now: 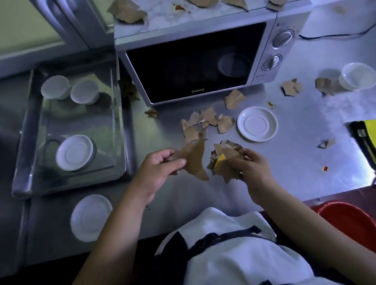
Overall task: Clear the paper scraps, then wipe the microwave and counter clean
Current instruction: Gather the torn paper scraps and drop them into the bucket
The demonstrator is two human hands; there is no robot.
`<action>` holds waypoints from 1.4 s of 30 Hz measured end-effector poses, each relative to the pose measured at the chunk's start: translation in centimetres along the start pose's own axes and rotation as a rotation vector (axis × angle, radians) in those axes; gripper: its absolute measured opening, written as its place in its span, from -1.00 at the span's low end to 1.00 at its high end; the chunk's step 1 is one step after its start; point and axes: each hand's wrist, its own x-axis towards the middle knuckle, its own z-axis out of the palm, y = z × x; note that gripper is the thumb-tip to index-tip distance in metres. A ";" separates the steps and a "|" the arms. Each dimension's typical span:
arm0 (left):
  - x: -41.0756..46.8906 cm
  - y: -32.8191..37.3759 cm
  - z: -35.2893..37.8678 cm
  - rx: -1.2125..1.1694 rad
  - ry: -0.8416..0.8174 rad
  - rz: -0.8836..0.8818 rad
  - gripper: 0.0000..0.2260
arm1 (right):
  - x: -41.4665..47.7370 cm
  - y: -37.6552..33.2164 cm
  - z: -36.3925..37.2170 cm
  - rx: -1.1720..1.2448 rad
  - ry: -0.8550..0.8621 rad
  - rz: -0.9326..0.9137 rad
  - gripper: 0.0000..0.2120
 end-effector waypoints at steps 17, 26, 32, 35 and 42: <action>-3.5 -2.3 7.7 0.243 0.364 0.027 -0.78 | 0.4 1.0 -1.7 0.110 -0.711 -0.050 -0.63; -3.7 -2.5 11.3 0.092 0.302 0.032 -0.58 | -0.4 -0.2 -5.9 0.141 -0.813 0.044 -0.68; -3.5 -2.8 14.3 0.121 0.218 0.047 -0.61 | -0.4 -0.8 -9.5 -0.011 -0.714 -0.074 -0.78; -3.6 -2.4 15.2 0.139 0.121 0.061 -0.60 | -0.9 -1.1 -10.6 -0.090 -0.634 -0.157 -0.73; -3.6 -0.9 16.4 0.150 -0.109 0.104 -0.67 | -3.8 -1.9 -13.4 -0.208 -0.532 -0.302 -0.78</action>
